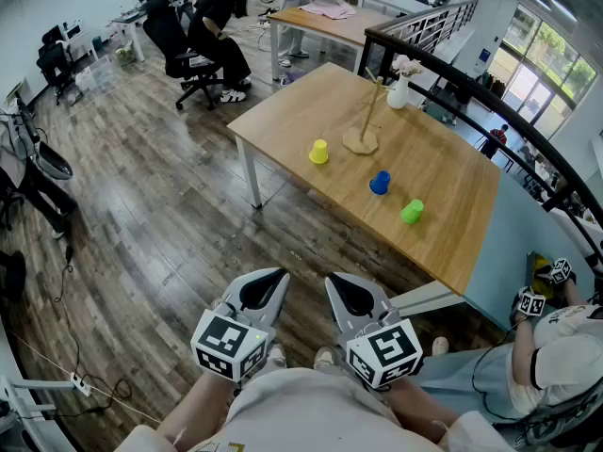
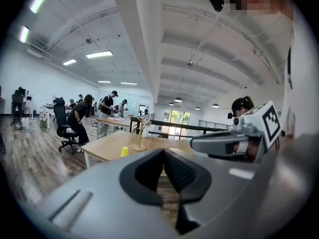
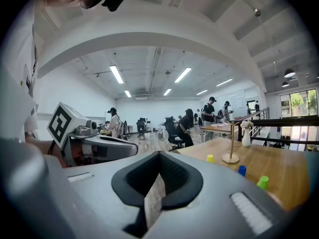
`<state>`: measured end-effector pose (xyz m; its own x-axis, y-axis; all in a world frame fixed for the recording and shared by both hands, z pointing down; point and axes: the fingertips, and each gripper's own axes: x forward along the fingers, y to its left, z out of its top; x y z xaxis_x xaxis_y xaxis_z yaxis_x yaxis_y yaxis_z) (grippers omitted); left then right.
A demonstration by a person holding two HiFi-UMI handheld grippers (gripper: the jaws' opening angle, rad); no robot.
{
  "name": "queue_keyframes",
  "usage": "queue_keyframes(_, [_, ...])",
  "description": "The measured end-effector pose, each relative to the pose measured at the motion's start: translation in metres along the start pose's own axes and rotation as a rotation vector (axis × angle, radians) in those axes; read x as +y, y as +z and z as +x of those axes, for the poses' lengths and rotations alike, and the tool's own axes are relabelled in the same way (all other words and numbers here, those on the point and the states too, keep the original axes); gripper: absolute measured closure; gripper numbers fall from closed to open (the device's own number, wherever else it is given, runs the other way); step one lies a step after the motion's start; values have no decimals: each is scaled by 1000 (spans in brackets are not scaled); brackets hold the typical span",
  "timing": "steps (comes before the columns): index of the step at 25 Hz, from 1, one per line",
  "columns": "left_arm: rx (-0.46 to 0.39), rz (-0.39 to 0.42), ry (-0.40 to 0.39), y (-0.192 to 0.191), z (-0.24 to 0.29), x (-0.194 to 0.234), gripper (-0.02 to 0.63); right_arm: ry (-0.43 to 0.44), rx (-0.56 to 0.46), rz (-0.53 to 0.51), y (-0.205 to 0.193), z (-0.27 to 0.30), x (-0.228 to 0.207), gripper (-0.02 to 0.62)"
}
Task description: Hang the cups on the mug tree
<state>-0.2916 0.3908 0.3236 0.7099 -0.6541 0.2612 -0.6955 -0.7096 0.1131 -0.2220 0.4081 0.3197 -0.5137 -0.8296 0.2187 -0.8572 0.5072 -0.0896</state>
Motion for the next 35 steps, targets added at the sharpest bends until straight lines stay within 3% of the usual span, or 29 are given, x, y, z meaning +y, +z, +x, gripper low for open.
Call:
queue_keyframes(22, [18,14,42,-2,40,-46,604,6,-7,39,-15,-36,-56,597])
queue_keyframes(35, [11,17,129,-4,67,-72,604,60,-3,31,-35,-65,-98,597])
